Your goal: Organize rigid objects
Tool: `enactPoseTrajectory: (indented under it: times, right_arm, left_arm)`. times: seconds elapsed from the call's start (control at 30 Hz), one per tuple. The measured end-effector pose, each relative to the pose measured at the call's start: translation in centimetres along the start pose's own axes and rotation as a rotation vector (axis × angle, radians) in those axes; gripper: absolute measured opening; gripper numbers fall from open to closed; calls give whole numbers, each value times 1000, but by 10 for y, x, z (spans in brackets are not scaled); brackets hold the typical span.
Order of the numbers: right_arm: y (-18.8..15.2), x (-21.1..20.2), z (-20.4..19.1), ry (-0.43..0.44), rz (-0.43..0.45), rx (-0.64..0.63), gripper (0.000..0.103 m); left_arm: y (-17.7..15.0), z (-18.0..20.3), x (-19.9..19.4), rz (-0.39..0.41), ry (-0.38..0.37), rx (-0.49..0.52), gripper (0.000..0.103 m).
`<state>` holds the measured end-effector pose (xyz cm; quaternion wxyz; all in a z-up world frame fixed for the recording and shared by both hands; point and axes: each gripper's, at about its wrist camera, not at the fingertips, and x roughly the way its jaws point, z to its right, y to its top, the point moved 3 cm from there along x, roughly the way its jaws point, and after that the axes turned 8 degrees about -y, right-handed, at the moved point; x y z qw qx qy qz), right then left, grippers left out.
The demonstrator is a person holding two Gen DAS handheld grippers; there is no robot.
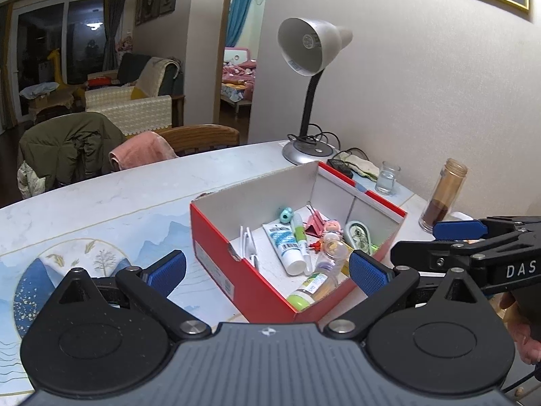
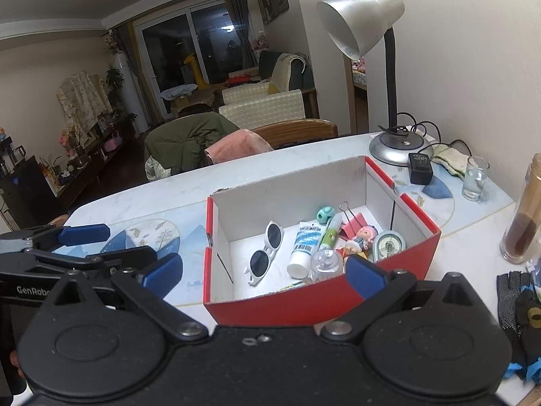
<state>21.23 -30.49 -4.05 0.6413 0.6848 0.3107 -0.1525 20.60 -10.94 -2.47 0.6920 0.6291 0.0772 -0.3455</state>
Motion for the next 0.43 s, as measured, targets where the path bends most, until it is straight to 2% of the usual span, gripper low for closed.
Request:
enactPoseTrajectory:
  times: [0.43]
  right_arm:
    - [-5, 0, 3, -9, -15, 8, 103]
  left_arm:
    - [-6, 1, 3, -20, 0, -4, 103]
